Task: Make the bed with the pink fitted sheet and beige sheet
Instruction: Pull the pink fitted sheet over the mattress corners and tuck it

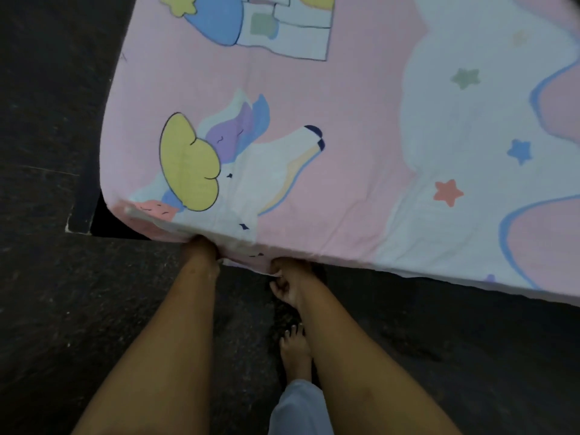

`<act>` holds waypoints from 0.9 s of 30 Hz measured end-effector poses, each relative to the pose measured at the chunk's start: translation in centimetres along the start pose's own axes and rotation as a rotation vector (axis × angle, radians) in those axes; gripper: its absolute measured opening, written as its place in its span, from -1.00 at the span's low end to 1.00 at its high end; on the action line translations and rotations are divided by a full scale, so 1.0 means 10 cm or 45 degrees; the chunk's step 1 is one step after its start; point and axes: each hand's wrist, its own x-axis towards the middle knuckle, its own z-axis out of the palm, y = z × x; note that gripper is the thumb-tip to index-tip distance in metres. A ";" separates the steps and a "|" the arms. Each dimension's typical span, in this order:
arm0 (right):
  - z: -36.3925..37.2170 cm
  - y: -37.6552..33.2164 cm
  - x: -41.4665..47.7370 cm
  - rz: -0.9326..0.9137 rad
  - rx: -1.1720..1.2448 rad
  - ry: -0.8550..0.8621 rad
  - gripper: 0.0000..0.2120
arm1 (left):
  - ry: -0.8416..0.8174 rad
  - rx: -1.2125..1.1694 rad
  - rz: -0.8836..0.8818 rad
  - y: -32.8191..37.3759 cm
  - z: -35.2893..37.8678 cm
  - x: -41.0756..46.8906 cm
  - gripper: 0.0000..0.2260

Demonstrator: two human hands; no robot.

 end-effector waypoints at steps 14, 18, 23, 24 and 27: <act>-3.04 -0.56 -0.52 -0.729 1.486 0.220 -0.39 | -0.635 -0.003 -0.489 -1.26 0.90 -2.15 -0.70; -3.43 -0.88 -0.61 -0.740 1.326 0.444 -0.62 | -0.853 0.097 -0.551 -1.41 1.51 -2.61 -0.87; -3.52 -0.78 -0.29 -0.429 1.132 0.764 -0.63 | -0.858 0.029 -0.553 -1.41 2.00 -2.61 -0.79; -3.50 -0.71 -0.25 -0.358 1.063 0.812 -0.56 | -0.820 0.036 -0.541 -1.44 2.03 -2.60 -0.79; -3.49 -0.74 -0.15 -0.355 0.800 0.959 -0.51 | -0.632 0.279 -0.408 -1.66 2.14 -2.54 -0.77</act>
